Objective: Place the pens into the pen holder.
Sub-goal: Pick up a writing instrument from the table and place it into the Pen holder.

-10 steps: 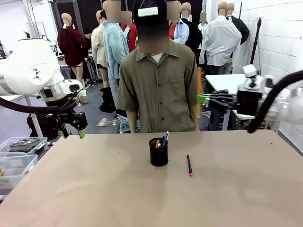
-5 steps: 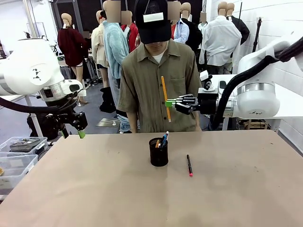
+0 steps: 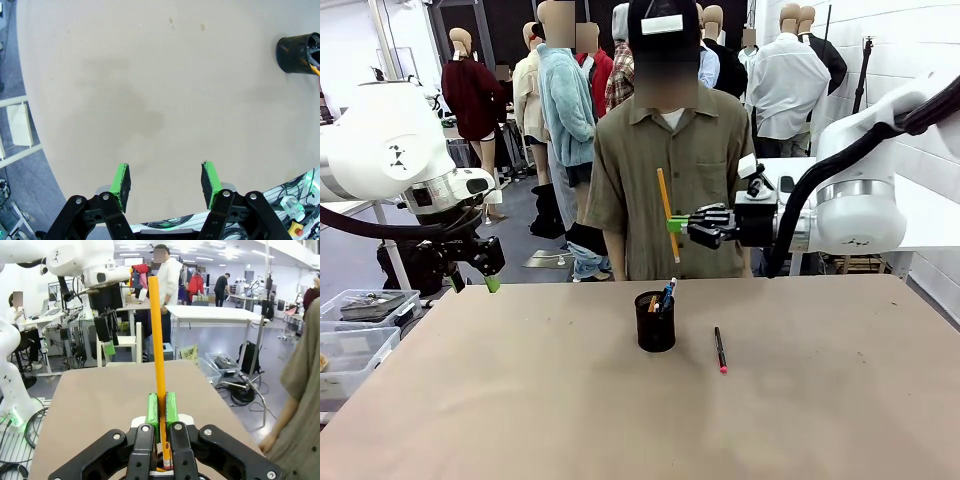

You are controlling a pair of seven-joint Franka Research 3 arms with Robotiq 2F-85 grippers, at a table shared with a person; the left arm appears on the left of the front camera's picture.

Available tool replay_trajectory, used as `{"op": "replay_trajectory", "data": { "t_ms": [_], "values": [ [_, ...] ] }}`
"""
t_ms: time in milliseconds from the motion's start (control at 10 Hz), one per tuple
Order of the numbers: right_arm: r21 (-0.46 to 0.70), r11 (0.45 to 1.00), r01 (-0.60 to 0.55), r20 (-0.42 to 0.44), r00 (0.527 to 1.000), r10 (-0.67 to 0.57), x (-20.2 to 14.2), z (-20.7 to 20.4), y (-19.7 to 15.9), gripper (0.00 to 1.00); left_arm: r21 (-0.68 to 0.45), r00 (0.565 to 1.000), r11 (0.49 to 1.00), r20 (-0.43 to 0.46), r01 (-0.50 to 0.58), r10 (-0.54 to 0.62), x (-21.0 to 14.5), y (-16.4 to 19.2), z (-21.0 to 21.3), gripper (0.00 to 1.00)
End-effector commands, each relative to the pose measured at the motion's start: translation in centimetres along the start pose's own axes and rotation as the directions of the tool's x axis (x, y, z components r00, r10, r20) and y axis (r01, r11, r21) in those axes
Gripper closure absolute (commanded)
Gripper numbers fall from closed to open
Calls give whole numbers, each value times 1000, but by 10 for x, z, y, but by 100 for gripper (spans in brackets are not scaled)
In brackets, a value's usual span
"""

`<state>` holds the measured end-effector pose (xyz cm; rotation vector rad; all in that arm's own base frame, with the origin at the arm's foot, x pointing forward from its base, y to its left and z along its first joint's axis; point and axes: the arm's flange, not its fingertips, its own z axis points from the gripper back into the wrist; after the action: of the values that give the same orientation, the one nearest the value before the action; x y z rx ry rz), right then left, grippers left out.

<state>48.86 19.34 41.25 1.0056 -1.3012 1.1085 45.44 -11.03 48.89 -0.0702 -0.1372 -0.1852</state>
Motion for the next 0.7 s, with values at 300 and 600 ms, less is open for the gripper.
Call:
{"op": "replay_trajectory", "data": {
  "t_ms": [300, 600],
  "values": [
    [114, 993, 32, -2, 999, -32, -51, -42, -50, 100, 13, 1000, 1000, -3, -8, 8, 0, 0, 2, 26],
    [158, 987, 8, 2, 1000, -8, -71, -49, -57, 100, 13, 1000, 1000, -3, -8, 8, 0, 0, 2, 26]
  ]
}}
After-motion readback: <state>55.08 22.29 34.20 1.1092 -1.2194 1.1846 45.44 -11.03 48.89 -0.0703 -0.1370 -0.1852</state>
